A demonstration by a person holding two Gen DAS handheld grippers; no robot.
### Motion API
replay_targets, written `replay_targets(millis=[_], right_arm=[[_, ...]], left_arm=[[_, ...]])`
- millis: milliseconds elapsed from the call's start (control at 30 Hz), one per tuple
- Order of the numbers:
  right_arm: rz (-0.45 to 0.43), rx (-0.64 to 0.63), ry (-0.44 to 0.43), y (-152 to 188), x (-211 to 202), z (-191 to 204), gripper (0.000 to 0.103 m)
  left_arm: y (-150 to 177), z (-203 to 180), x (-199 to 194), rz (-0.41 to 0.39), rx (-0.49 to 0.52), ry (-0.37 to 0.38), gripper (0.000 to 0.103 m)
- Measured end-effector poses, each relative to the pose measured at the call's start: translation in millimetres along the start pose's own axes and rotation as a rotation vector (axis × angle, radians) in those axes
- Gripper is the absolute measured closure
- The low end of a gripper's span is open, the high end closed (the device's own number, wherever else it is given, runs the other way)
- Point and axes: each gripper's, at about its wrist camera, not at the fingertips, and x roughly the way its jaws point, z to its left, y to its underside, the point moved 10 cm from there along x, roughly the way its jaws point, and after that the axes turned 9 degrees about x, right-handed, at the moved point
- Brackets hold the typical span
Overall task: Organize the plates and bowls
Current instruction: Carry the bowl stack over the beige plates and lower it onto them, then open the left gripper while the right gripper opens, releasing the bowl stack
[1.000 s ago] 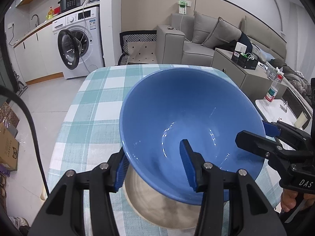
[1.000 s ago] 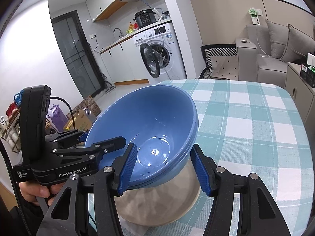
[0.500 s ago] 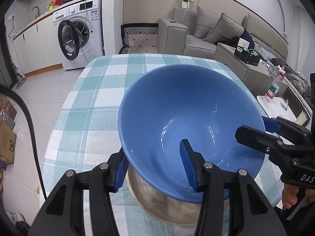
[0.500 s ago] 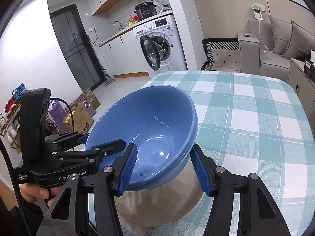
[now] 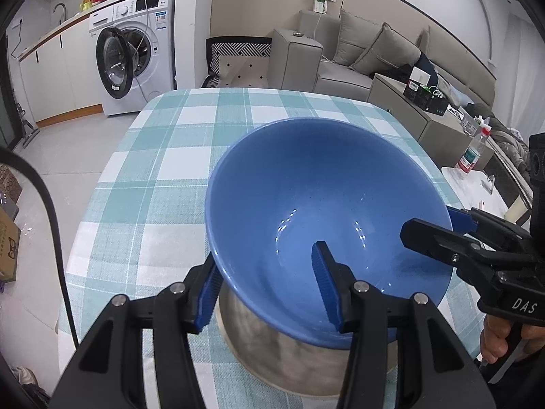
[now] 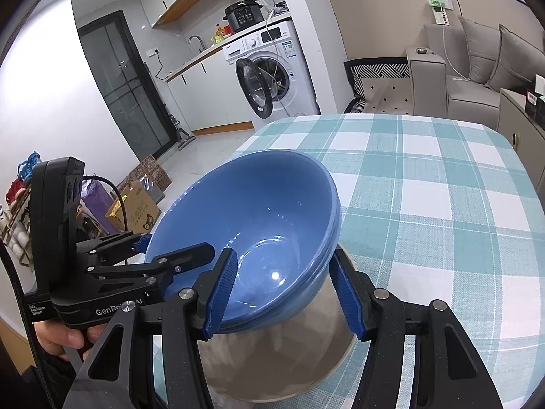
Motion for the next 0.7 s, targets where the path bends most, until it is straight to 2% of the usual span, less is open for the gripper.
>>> replay_targets(millis=[367, 533, 700], right_arm=[[0.005, -0.015, 0.007, 0.3, -0.2, 0.6, 0.044], [-0.036, -0.026, 0.020, -7.2, -8.6, -4.1, 0.020], [-0.079, -0.032, 0.020, -15.9, -22.7, -12.0, 0.006]], left_arm=[[-1.8, -1.4, 0.3, -0.019, 0.033, -0.003, 0.044], [-1.9, 1.4, -9.0, -0.047, 0.065, -0.036, 0.028], [0.8, 13.8, -26.3, -0.081, 0.054, -0.044, 0.015]])
